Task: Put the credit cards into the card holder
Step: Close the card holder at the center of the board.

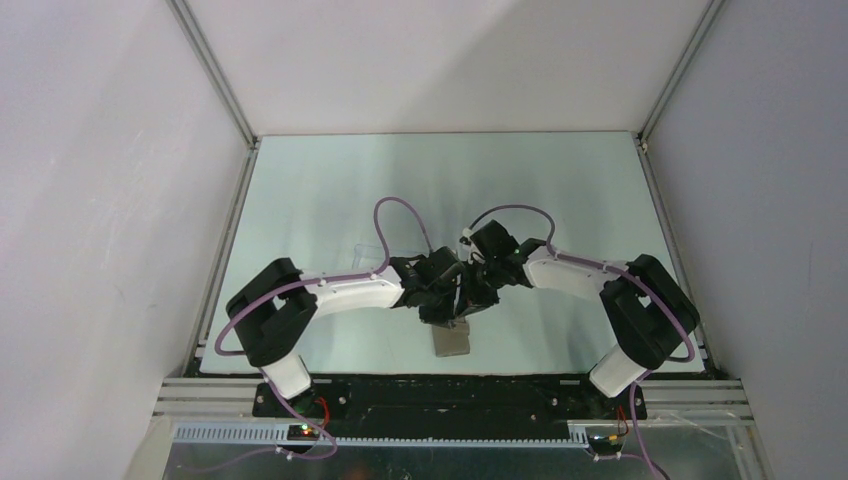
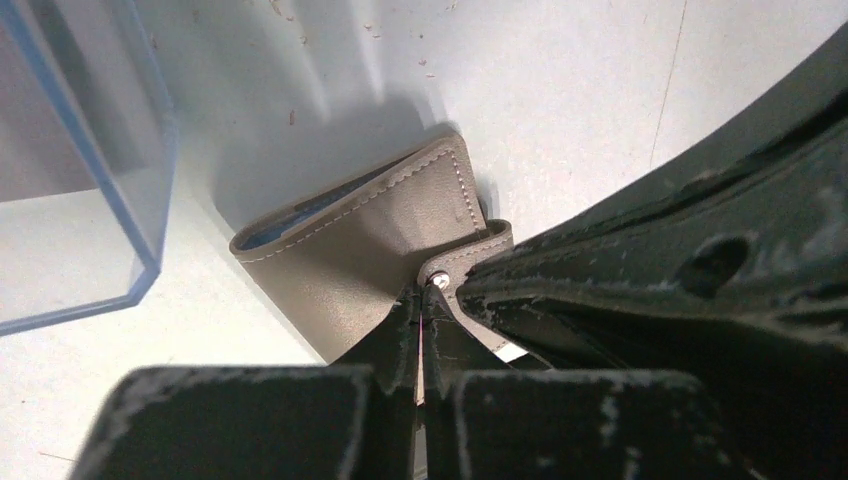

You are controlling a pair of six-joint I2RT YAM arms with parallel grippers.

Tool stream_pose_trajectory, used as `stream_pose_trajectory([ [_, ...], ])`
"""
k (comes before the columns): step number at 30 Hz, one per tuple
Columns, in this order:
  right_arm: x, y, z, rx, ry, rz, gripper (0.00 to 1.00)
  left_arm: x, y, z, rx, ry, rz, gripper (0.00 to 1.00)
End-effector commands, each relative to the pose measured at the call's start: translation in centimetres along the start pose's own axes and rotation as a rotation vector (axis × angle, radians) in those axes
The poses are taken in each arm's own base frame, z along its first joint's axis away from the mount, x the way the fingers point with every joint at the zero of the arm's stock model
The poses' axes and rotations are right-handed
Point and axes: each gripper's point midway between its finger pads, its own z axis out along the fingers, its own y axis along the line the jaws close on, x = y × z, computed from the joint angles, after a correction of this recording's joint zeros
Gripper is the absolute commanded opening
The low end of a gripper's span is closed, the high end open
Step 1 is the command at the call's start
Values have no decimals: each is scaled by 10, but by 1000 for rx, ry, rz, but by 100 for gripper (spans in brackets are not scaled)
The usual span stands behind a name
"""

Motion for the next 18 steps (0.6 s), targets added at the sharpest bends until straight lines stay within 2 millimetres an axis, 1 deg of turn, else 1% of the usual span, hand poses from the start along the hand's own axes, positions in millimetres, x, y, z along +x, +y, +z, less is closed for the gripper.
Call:
stream_pose_trajectory([
  [1, 8, 3, -1, 6, 9, -9, 3, 2, 8, 7, -43, 10, 17, 0],
  [8, 20, -10, 9, 43, 33, -9, 2, 5, 11, 9, -52, 16, 18, 0],
  [11, 25, -18, 15, 74, 42, -10, 1, 6, 9, 8, -47, 19, 21, 0],
  [18, 26, -29, 23, 125, 45, -10, 1, 13, 3, 9, -37, 31, 39, 0],
])
